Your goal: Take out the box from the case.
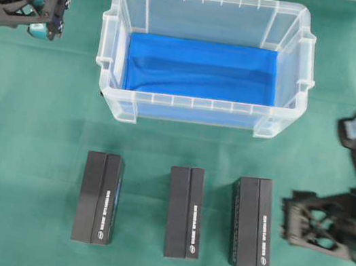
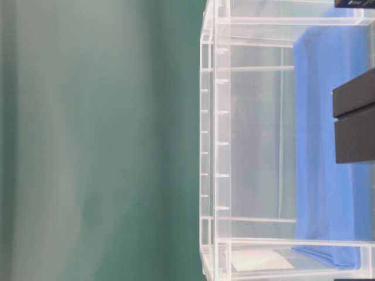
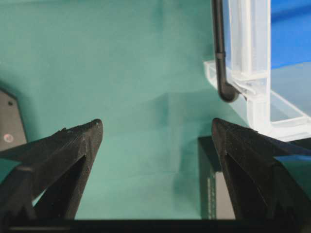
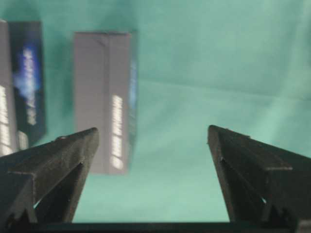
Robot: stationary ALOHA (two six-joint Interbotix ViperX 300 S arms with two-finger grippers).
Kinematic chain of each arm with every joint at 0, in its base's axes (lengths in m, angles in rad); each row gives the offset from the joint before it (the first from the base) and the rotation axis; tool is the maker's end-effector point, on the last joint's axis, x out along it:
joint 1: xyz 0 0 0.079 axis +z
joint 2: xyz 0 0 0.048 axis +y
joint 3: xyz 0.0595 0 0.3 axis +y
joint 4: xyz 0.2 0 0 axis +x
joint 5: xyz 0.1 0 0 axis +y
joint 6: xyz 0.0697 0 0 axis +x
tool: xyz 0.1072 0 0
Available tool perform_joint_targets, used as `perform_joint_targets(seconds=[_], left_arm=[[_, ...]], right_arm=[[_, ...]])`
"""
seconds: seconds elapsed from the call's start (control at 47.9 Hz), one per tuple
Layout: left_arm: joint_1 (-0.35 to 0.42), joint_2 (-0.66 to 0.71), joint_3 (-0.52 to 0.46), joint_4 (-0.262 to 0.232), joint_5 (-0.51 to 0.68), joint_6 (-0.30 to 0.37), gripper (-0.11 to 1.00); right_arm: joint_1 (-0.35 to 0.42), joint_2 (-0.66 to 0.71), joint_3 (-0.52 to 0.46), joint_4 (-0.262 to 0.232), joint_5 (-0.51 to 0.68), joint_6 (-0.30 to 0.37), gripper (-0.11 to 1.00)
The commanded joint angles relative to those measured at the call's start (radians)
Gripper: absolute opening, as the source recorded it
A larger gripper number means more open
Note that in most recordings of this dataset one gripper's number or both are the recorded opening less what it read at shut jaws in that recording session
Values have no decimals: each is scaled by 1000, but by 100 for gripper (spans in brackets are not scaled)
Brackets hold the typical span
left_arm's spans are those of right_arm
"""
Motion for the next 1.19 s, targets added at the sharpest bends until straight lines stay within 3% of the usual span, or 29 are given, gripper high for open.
perform_joint_targets(seconds=[0.0, 0.313, 0.752, 0.961, 1.17], left_arm=[[-8, -9, -11, 2, 0, -5, 93], [-23, -8, -11, 2, 0, -11, 93], [-48, -6, -11, 2, -5, -26, 93], [-54, -6, -11, 2, -6, -26, 93], [-55, -6, -11, 2, -6, -26, 93]], right_arm=[[28, -55, 14, 6, 6, 15, 92], [78, -147, 83, 11, 21, 44, 92], [40, -193, 115, -8, 25, 14, 92], [-63, -255, 150, -20, 25, -87, 92], [-221, -302, 169, -28, 25, -258, 92]])
